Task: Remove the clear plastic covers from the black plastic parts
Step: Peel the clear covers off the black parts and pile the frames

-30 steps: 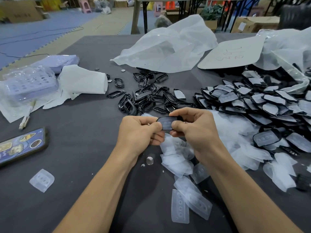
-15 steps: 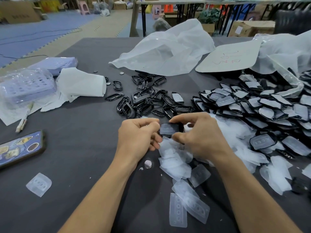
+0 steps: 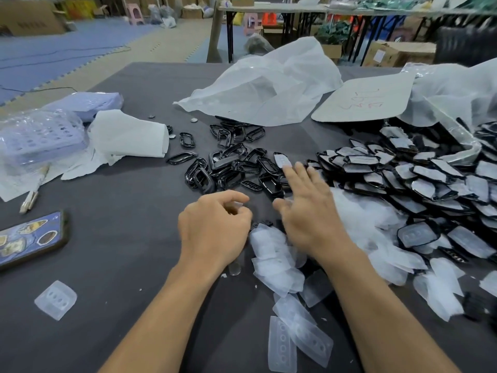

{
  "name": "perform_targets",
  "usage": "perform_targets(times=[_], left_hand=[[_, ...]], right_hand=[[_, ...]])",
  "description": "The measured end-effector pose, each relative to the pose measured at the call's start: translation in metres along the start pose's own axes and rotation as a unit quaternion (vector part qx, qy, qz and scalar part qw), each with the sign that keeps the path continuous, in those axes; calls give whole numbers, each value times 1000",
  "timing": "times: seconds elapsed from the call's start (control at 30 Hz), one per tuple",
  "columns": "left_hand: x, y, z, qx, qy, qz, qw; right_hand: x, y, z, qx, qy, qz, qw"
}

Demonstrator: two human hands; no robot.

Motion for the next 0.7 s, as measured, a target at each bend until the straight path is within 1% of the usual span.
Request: perform_targets(times=[0.07, 0.1, 0.17, 0.23, 0.33, 0.43, 0.5, 0.57, 0.63, 0.7], left_hand=[[1, 2, 0, 30, 33, -28, 999], [2, 4, -1, 51, 49, -34, 997], [4, 8, -2, 86, 77, -29, 993], [6, 10, -2, 101, 87, -21, 991], [8, 9, -3, 96, 67, -10, 993], [11, 5, -4, 64, 40, -2, 997], [12, -2, -5, 35, 9, -2, 999], [13, -7, -7, 26, -18, 0, 1000], [13, -9, -9, 24, -22, 12, 999], [14, -9, -10, 13, -8, 36, 999]], right_hand=[[-6, 9, -1, 47, -9, 72, 996], [-8, 9, -1, 50, -11, 85, 995], [-7, 5, 0, 17, -8, 58, 998], [-2, -2, 1, -25, 1, 22, 999], [0, -8, 3, -52, 3, 10, 999], [0, -10, 5, -62, -3, -14, 998], [4, -12, 6, -63, -19, -41, 997], [8, -12, 8, -73, -46, -69, 994], [11, -12, 10, -96, -69, -87, 989], [13, -12, 12, -116, -61, -75, 989]])
Point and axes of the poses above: each hand's wrist, its own z-axis away from the middle knuckle, its own y-axis out of the palm, x = y × z, the point moved 2 cm from there along -z, towards the middle knuckle, and after that the axes turned 5 degrees about x, right-handed, at the moved point
